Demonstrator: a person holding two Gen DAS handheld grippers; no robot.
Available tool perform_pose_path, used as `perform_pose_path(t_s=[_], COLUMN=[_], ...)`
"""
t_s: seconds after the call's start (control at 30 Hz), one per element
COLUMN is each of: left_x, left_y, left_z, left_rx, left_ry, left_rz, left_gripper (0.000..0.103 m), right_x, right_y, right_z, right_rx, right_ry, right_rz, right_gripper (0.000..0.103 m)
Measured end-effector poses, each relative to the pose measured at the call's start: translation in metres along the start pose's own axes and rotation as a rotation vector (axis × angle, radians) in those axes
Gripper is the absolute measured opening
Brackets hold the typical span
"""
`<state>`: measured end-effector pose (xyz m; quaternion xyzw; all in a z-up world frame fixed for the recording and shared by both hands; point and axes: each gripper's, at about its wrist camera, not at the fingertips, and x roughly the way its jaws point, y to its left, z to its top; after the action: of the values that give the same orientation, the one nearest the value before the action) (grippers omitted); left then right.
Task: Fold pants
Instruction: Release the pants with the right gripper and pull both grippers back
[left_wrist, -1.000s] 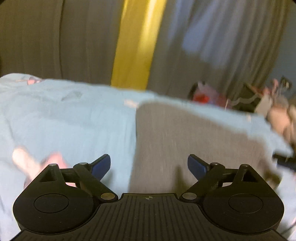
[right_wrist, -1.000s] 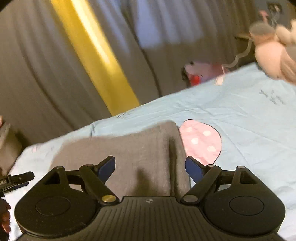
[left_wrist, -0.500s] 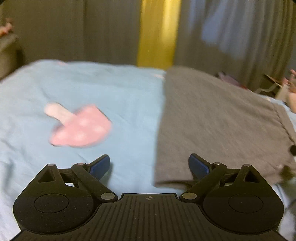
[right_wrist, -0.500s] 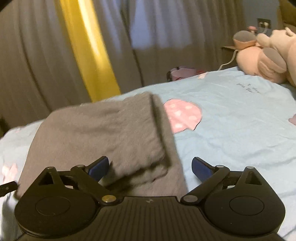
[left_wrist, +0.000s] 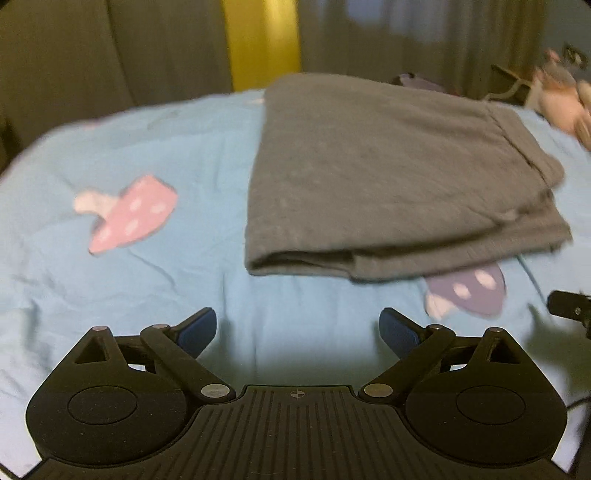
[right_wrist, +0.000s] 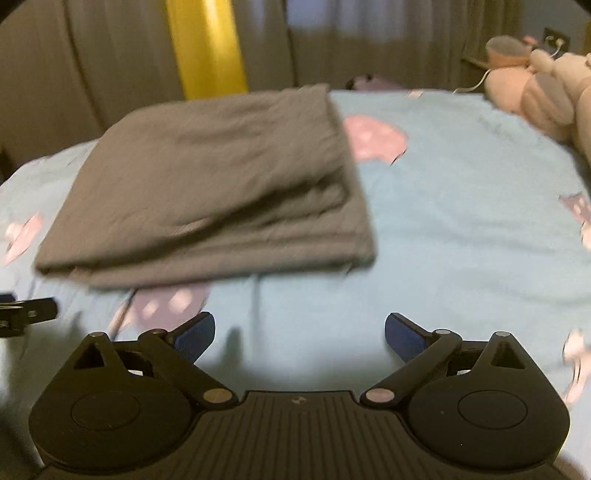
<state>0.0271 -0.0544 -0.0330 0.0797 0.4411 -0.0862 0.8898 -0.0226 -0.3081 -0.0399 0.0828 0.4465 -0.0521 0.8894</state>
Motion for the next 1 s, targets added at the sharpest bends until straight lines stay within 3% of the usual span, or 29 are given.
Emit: perform_pose_path(t_s=[0.1,0.23,0.33,0.43,0.6,0.7,0.83,1.0], left_x=[-0.023,-0.068,-0.100,-0.120,-0.123,-0.116,-0.102,-0.088], left_y=[-0.015,-0.020,-0.018,-0.017,-0.009,-0.009,-0.017,-0.014], left_z=[-0.004,-0.008,-0.001,0.017,0.051,0.065,0.061,0.055], left_rx=[0.049,0.030,-0.042,-0.090,-0.161,-0.215,-0.211,-0.167], left_ry=[-0.001,-0.079,-0.096,-0.063,-0.028,-0.003,-0.046,-0.048], left_rz=[0.045,0.000,-0.014,-0.016,0.032,0.013,-0.006,0.027], left_gripper=[0.100,0.101,0.103,0.103,0.103,0.103,0.103,0.103], right_x=[-0.025,-0.061,-0.091,-0.110,-0.125,-0.121,-0.108,-0.078], right_y=[0.013,0.030,0.036,0.048,0.064,0.070,0.072,0.079], right_z=[-0.009,-0.008,-0.001,0.015,0.038,0.050,0.049,0.039], right_rx=[-0.019,-0.080,-0.067,-0.103,-0.135,-0.152,-0.095,-0.159], right_ry=[-0.055,-0.122,-0.173,-0.153,-0.176,-0.174,-0.189,-0.224], right_rz=[-0.028,-0.139,-0.136,-0.116,-0.095,-0.095,-0.074,-0.128], right_gripper=[0.099,0.099,0.099,0.099,0.099,0.099,0.099,0.099])
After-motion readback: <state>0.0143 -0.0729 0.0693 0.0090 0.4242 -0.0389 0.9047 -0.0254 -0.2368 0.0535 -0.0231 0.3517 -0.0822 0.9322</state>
